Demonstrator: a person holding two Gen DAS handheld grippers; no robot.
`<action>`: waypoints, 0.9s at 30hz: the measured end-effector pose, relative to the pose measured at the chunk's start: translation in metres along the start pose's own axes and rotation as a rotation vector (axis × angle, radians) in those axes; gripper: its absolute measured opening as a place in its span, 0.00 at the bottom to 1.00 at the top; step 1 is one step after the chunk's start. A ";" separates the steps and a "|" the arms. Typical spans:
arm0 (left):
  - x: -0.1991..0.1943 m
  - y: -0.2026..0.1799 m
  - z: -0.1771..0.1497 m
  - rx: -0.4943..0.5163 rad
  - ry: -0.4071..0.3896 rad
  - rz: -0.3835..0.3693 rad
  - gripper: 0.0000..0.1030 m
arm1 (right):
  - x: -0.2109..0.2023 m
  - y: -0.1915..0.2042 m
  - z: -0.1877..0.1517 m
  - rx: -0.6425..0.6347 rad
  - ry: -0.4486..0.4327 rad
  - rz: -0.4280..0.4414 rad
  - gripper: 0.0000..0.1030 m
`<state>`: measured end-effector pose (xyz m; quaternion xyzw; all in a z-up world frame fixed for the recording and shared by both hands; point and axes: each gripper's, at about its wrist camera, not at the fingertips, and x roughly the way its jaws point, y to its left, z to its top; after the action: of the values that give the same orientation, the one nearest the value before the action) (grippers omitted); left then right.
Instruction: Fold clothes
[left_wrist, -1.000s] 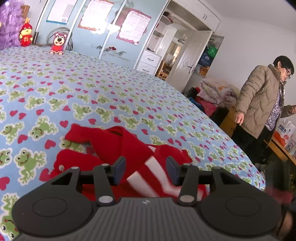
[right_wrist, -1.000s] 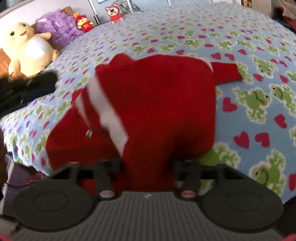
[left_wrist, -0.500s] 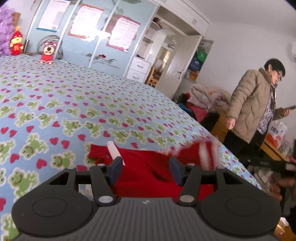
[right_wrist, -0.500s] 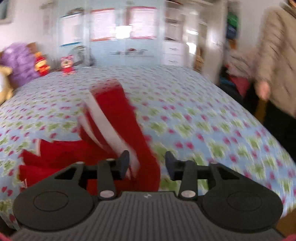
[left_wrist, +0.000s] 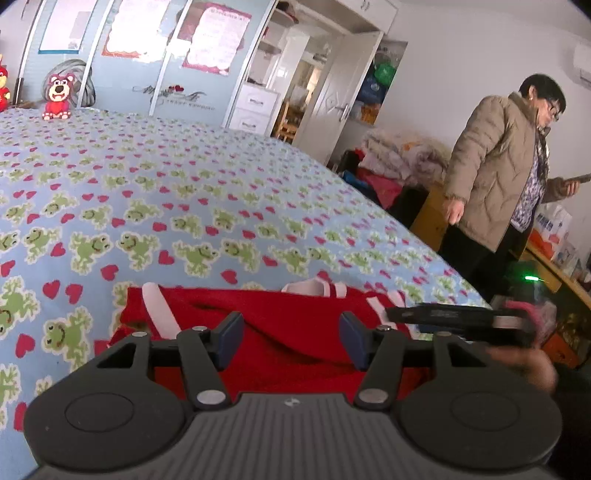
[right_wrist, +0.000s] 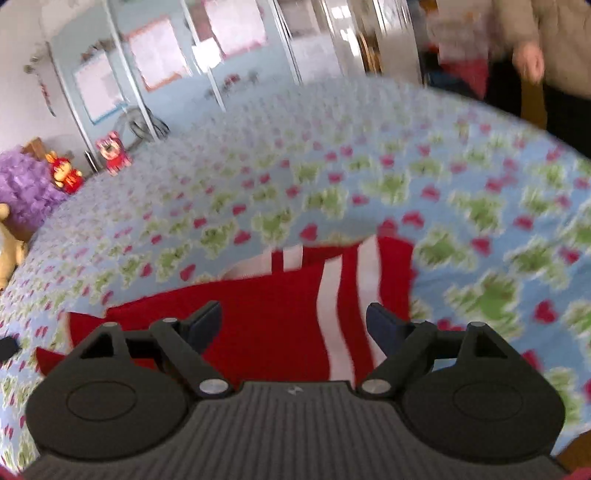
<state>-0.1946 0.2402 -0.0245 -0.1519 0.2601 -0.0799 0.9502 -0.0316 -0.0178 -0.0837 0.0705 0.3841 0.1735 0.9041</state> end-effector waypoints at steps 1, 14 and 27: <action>0.001 0.001 0.000 0.001 0.005 0.006 0.59 | 0.013 0.003 -0.002 0.008 0.036 -0.002 0.80; 0.009 0.008 -0.010 -0.049 0.038 0.038 0.64 | 0.049 0.050 -0.040 -0.319 0.024 -0.081 0.03; 0.045 -0.019 0.003 0.077 0.083 -0.013 0.65 | -0.093 -0.155 -0.041 0.228 -0.173 -0.340 0.15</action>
<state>-0.1561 0.2127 -0.0365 -0.1135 0.2951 -0.1025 0.9431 -0.0807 -0.1964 -0.0897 0.1211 0.3285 -0.0329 0.9361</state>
